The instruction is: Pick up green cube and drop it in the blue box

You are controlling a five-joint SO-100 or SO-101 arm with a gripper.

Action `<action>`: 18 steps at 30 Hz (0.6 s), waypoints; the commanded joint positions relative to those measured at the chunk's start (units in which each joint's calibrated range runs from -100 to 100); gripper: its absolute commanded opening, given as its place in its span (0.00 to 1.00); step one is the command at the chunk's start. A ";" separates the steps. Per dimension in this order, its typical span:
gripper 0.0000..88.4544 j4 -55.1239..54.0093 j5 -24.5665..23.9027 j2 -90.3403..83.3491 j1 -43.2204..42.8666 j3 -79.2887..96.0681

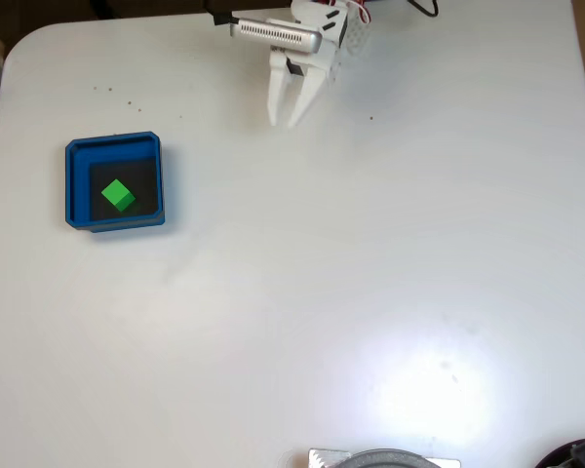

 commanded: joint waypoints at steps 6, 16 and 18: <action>0.02 -1.28 0.20 -1.17 -11.73 0.36; 0.02 -1.12 0.20 -1.09 -20.66 0.36; 0.02 -1.12 0.20 -1.09 -22.03 0.36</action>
